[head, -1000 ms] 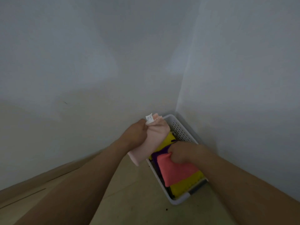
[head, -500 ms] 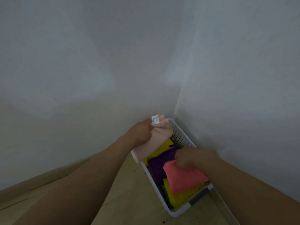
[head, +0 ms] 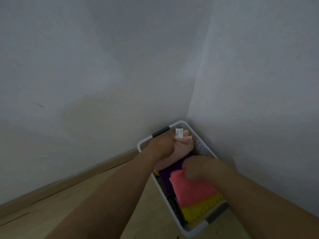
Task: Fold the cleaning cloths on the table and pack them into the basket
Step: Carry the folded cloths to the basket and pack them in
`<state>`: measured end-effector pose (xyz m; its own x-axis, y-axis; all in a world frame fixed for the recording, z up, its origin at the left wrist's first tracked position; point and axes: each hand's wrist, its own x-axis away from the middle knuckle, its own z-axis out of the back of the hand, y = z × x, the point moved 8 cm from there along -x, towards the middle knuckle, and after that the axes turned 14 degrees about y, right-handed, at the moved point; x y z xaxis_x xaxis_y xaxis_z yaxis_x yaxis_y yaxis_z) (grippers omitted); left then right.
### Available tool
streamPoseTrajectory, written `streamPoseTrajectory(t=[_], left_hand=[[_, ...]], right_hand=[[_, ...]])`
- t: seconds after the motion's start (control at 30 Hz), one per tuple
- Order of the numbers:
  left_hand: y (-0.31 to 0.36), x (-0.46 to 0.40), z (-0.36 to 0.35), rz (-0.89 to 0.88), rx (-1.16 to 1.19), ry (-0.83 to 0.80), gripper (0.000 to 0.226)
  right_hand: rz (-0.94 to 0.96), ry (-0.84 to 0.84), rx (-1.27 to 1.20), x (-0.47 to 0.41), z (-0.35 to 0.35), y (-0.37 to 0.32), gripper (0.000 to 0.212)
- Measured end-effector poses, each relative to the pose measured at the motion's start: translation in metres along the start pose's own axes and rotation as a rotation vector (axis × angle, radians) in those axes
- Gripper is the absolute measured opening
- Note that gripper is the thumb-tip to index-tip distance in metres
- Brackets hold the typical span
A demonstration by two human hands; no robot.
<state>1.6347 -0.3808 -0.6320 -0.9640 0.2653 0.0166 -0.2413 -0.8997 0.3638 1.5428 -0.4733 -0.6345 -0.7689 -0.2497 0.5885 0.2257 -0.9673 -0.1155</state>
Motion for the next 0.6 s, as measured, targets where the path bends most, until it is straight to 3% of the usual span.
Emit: streamPoseTrajectory(t=[0.13,0.43,0.6], left_hand=[[0.004,0.007,-0.016,-0.12,-0.141,0.011,0.059],[-0.016,0.005,-0.032,-0.055,-0.308,-0.031,0.047],[-0.014,0.006,-0.019,-0.069,-0.248,0.004,0.045]], right_hand=[[-0.001,-0.014,-0.004,-0.005,-0.006,0.006,0.034],[-0.015,-0.047,0.023,-0.002,-0.012,0.019,0.037],[-0.012,-0.037,0.045,0.004,-0.008,0.014,0.036]])
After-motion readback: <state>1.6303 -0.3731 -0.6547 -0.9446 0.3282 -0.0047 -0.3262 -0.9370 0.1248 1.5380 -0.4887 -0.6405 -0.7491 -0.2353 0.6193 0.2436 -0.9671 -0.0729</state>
